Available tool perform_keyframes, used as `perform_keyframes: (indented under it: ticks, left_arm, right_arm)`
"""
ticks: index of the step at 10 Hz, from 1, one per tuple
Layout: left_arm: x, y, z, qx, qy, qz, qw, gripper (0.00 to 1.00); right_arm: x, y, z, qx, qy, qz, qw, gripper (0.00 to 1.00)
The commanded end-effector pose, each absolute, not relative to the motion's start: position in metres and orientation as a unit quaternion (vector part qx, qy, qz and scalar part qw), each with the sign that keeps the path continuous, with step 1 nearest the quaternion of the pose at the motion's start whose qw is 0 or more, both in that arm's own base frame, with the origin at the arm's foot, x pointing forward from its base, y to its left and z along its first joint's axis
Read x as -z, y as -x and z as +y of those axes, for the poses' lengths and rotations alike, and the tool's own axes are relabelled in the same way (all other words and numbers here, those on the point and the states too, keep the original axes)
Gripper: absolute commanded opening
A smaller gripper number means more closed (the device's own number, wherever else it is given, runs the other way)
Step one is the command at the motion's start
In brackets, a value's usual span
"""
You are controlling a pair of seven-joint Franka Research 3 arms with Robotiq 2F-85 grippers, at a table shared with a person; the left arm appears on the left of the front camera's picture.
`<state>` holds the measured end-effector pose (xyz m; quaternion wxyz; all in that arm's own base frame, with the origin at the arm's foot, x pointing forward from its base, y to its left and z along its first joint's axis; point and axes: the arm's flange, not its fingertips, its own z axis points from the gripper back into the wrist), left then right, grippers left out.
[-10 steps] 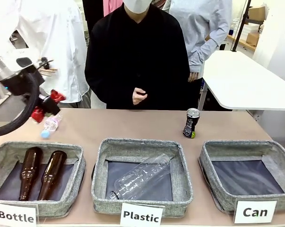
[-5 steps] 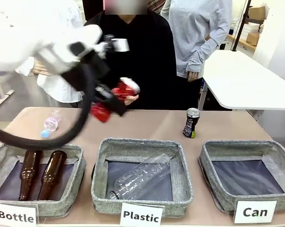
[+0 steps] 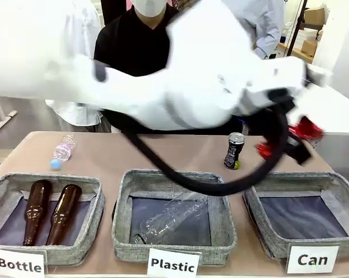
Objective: Sort the can waste into the basket.
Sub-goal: Pick up the can waste from the table and place it in the right Fabric basket.
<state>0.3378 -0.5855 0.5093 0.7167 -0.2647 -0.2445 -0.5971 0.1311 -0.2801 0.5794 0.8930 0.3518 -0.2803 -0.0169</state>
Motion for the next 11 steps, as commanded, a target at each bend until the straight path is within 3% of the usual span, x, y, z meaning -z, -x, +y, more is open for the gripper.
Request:
perform_keyframes:
  ticks: [1,3,6,7,8,10,11]
  left_arm:
    - [-0.48,-0.34,-0.671,0.631,0.256,-0.177,0.71,0.0]
    - [-0.447,-0.335,-0.704,0.637,0.219,-0.159,0.722,0.0]
    - [-0.442,-0.339,-0.71,0.638,0.201,-0.167,0.724,0.0]
    - [-0.439,-0.336,-0.71,0.639,0.199,-0.163,0.725,0.17]
    - [-0.437,-0.334,-0.71,0.642,0.197,-0.166,0.723,0.51]
    - [-0.437,-0.339,-0.709,0.646,0.189,-0.161,0.722,1.0]
    - [-0.436,-0.34,-0.707,0.642,0.19,-0.163,0.724,1.0]
  right_arm:
    - [-0.563,-0.119,-0.295,0.024,-0.355,-0.296,0.886,1.0]
    - [-0.579,-0.131,-0.28,0.017,-0.352,-0.28,0.893,1.0]
    - [-0.579,-0.131,-0.28,0.017,-0.352,-0.28,0.893,1.0]
    - [-0.579,-0.131,-0.28,0.017,-0.352,-0.28,0.893,1.0]
    - [-0.579,-0.131,-0.28,0.017,-0.352,-0.28,0.893,1.0]
    - [-0.579,-0.131,-0.28,0.017,-0.352,-0.28,0.893,1.0]
    - [-0.579,-0.131,-0.28,0.017,-0.352,-0.28,0.893,1.0]
